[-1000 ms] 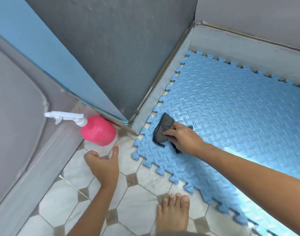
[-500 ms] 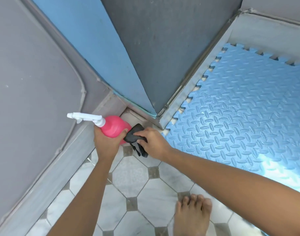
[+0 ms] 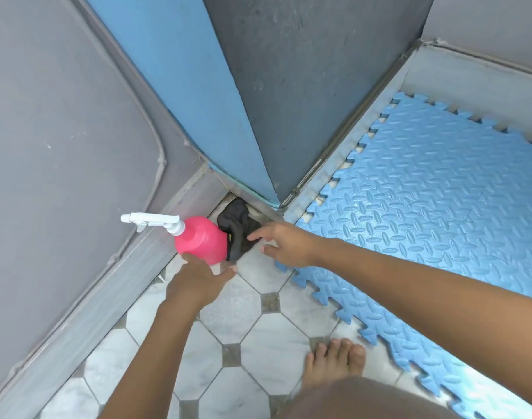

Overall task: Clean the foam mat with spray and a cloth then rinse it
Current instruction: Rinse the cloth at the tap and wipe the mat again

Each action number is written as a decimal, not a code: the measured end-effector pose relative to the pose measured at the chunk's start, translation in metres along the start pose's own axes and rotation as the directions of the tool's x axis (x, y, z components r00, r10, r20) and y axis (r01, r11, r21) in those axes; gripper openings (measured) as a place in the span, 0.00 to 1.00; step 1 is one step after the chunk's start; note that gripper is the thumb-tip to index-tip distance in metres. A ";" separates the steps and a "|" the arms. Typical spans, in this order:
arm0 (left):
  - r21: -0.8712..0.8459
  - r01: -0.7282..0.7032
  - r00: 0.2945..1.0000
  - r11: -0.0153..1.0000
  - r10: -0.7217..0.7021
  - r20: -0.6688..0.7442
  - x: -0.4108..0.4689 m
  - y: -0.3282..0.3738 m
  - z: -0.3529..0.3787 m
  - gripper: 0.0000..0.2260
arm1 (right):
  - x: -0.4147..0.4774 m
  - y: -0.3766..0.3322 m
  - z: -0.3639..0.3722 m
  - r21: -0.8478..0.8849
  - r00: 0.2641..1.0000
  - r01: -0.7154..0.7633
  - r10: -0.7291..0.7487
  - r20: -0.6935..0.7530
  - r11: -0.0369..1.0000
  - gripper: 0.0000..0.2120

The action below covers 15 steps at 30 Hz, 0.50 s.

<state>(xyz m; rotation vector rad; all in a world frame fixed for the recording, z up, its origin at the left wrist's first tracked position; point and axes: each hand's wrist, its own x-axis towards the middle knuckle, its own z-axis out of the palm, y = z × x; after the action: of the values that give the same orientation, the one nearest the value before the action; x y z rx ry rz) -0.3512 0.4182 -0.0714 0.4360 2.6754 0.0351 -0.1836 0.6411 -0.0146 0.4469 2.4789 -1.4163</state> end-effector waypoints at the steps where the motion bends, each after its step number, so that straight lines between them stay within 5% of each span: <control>1: 0.068 -0.115 0.985 0.991 0.105 0.138 -0.044 0.050 -0.056 0.57 | -0.014 0.006 -0.009 -0.026 1.000 -0.006 0.007 0.020 1.000 0.18; 3: 0.123 -0.301 0.940 0.946 0.273 0.205 -0.080 0.102 -0.096 0.45 | -0.043 0.018 -0.033 -0.079 0.999 -0.041 0.042 -0.001 0.996 0.16; 6: -0.017 -0.472 0.869 0.882 0.468 0.158 -0.122 0.170 -0.126 0.28 | -0.085 0.028 -0.084 -0.122 0.982 -0.141 0.122 -0.147 0.983 0.14; 11: -0.205 -0.854 0.512 0.479 0.842 -0.168 -0.172 0.284 -0.201 0.13 | -0.152 0.006 -0.193 -0.131 0.865 -0.263 0.173 -0.472 0.956 0.09; 14: -0.191 -0.953 0.292 0.234 0.877 -0.381 -0.197 0.340 -0.256 0.09 | -0.186 -0.029 -0.253 -0.056 0.743 -0.239 0.146 -0.654 0.969 0.07; 15: -0.189 -0.957 0.277 0.219 0.882 -0.381 -0.201 0.357 -0.270 0.09 | -0.196 -0.042 -0.268 -0.025 0.692 -0.228 0.144 -0.707 0.973 0.09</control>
<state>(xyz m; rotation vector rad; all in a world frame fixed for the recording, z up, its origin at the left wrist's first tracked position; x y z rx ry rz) -0.1848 0.7069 0.2887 1.9279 1.9906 1.0083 -0.0362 0.8259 0.2221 1.4078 2.9249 -1.1430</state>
